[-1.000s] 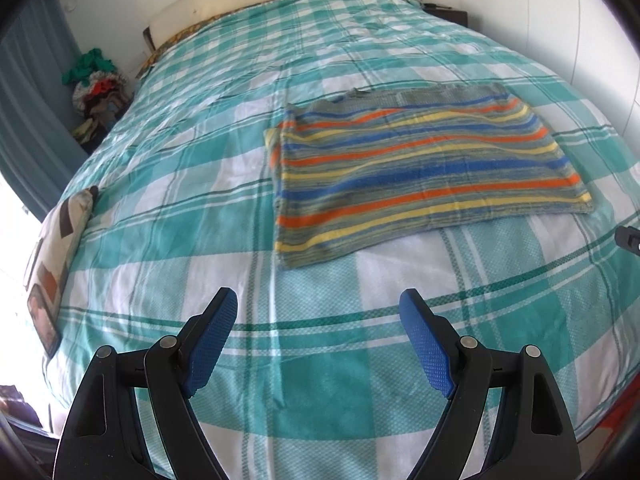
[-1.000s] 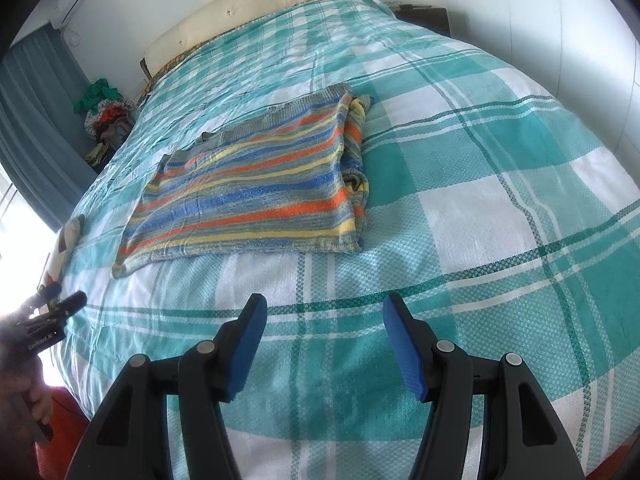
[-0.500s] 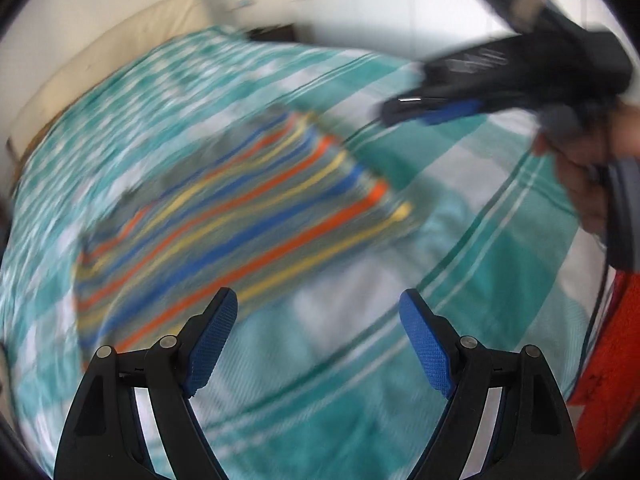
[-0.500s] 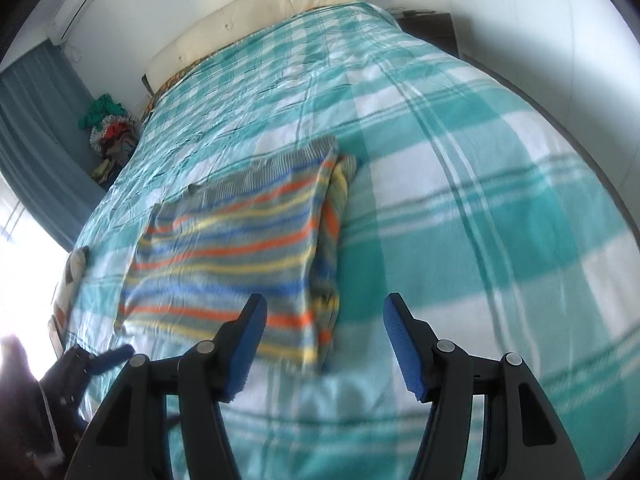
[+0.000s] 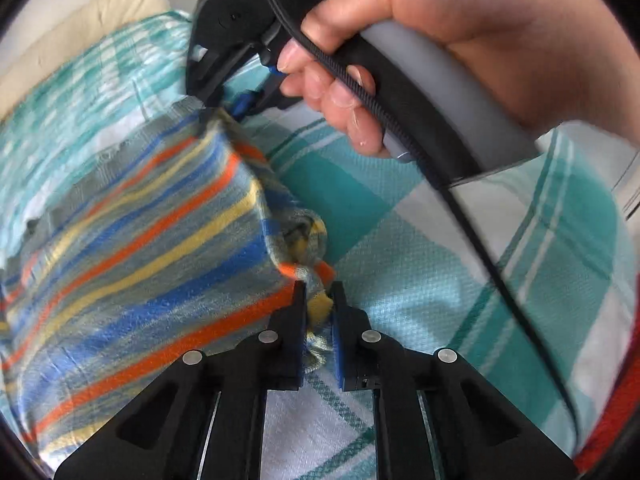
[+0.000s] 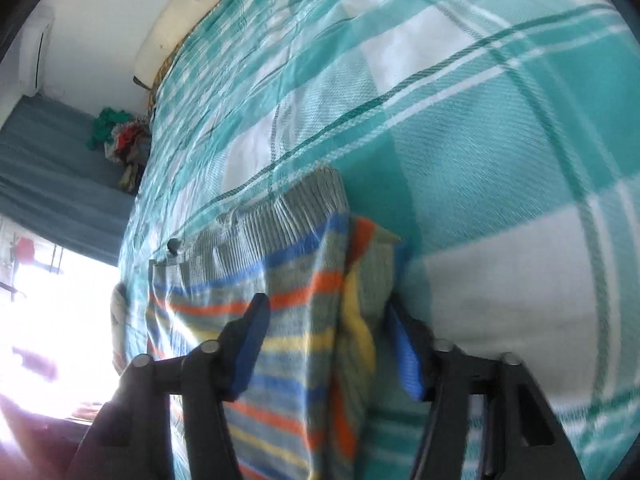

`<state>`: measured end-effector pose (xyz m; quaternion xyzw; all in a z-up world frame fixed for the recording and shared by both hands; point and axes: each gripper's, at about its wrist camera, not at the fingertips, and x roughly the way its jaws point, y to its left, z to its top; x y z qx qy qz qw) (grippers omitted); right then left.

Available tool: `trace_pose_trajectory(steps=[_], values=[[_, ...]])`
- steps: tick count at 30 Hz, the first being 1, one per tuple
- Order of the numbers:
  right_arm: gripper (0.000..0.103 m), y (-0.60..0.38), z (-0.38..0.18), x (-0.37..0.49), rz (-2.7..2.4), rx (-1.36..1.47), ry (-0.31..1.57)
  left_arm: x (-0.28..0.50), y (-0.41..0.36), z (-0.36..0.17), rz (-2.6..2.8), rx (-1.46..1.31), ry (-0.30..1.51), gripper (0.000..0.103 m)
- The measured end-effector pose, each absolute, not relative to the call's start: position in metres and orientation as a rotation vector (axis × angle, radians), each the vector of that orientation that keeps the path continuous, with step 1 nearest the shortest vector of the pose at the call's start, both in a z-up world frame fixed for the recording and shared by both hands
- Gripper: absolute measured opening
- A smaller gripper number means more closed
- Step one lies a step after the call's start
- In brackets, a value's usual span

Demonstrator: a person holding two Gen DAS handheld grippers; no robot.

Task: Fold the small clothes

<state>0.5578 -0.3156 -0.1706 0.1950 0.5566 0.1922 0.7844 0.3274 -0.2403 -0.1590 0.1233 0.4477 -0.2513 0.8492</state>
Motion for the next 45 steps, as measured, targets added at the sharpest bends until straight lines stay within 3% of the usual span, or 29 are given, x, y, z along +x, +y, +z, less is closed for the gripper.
trace_pose_trajectory(steps=[5, 11, 21, 23, 25, 27, 30, 34, 36, 37, 41, 45], values=[[0.010, -0.277, -0.124, 0.549, 0.399, 0.228, 1.113, 0.313, -0.167, -0.116, -0.465, 0.067, 0.884, 0.008], [0.010, -0.158, -0.069, 0.540, 0.589, 0.122, 1.026, 0.292, -0.044, -0.087, -0.271, -0.155, 0.849, 0.008], [0.012, 0.025, -0.115, 0.535, 0.710, -0.001, 1.078, 0.279, 0.065, -0.132, -0.032, -0.314, 0.938, 0.009], [0.021, 0.033, -0.134, 0.534, 0.761, 0.098, 1.109, 0.279, 0.075, -0.141, -0.004, -0.327, 0.960, 0.021], [0.035, 0.032, -0.147, 0.531, 0.784, 0.187, 1.141, 0.271, 0.083, -0.146, 0.018, -0.329, 0.982, 0.039], [0.035, 0.021, -0.142, 0.524, 0.795, 0.237, 1.104, 0.261, 0.093, -0.139, 0.038, -0.340, 0.963, 0.054], [0.035, -0.014, -0.120, 0.509, 0.775, 0.229, 1.026, 0.249, 0.103, -0.129, 0.044, -0.356, 0.918, 0.058], [0.035, -0.067, -0.096, 0.472, 0.689, 0.015, 0.925, 0.253, 0.102, -0.111, -0.006, -0.346, 0.839, 0.050], [0.035, -0.089, -0.093, 0.449, 0.680, -0.063, 0.901, 0.264, 0.097, -0.108, -0.065, -0.333, 0.823, 0.022], [0.035, -0.097, -0.093, 0.435, 0.693, -0.087, 0.896, 0.274, 0.093, -0.109, -0.084, -0.321, 0.830, 0.016], [0.033, -0.099, -0.114, 0.394, 0.809, -0.107, 0.918, 0.307, 0.067, -0.123, -0.126, -0.229, 0.871, 0.010], [0.023, -0.078, -0.180, 0.381, 0.762, -0.183, 1.076, 0.329, 0.064, -0.166, -0.034, -0.091, 1.035, 0.006]])
